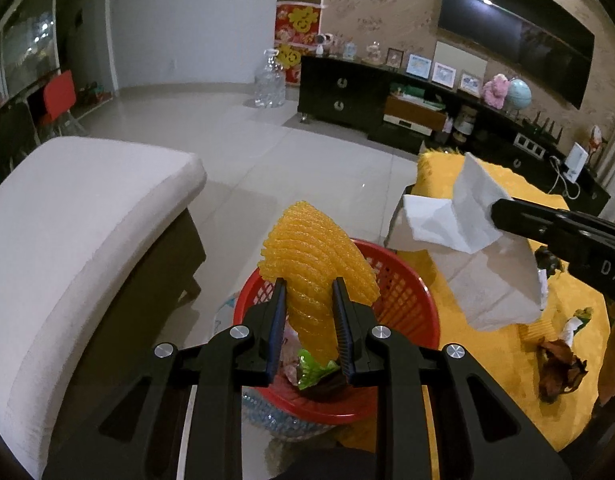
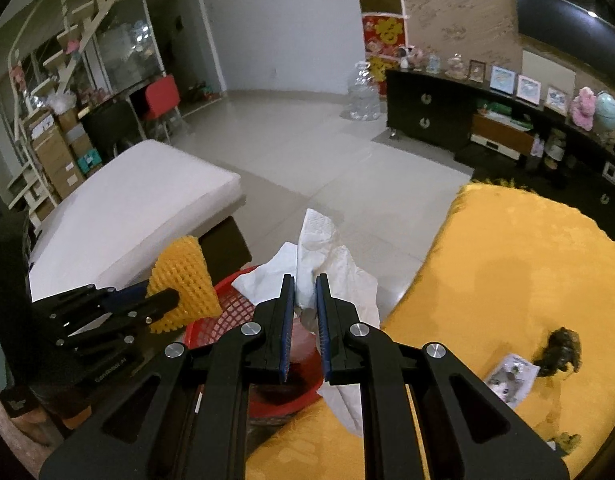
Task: Collect trash
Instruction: 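Carry the foam net and tissue over the red wastebasket with both grippers, then open both grippers to drop the net and tissue into the wastebasket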
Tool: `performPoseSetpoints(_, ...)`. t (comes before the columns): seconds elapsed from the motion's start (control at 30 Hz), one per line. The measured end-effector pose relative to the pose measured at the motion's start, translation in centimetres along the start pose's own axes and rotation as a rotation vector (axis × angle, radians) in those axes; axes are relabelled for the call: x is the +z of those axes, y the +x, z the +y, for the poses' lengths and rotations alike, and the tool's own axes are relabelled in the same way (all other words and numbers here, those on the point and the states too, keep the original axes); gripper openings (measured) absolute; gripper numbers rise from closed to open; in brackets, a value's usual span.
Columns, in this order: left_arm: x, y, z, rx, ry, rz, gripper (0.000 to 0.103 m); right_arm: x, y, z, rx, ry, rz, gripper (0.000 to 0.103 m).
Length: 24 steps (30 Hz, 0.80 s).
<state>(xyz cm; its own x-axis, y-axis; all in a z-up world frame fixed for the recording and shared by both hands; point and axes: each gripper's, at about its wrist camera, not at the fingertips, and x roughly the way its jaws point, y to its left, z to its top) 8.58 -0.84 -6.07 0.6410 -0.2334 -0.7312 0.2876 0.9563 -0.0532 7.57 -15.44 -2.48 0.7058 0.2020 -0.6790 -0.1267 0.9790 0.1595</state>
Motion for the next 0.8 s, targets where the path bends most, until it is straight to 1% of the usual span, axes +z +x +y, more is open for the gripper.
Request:
performPoseSetpoints(0.33,-1.3,3.3,0.4,0.009,0.002,0.073,0.022,-0.5,5.2,1.9,0.050,-0.017,0.089,0.012)
performPoseSetpoints(0.5,-1.8,4.1,0.3,0.010,0.008,0.089,0.023,-0.9,6.8,2.0,0.068,-0.003,0.120,0.012)
performPoseSetpoints(0.53,-1.9,4.2,0.2,0.008,0.011,0.091,0.027,-1.0,7.0,2.0,0.074,-0.002,0.125,0.012)
performPoseSetpoints(0.67,-2.1,4.7,0.1,0.003,0.025,0.106,0.034,-1.3,8.0,2.1,0.092,0.010,0.150,0.014)
performPoseSetpoints(0.73,-2.2,4.8,0.1,0.000,0.019,0.110,0.041,-1.5,8.1,2.0,0.095,0.016,0.158,0.016)
performPoseSetpoints(0.77,-2.3,4.8,0.1,0.001,0.018,0.109,0.042,-1.5,8.1,1.9,0.094,0.018,0.158,0.018)
performPoseSetpoints(0.8,-2.3,4.7,0.1,0.003,0.019,0.108,0.046,-1.5,8.0,1.9,0.094,0.019,0.157,0.021)
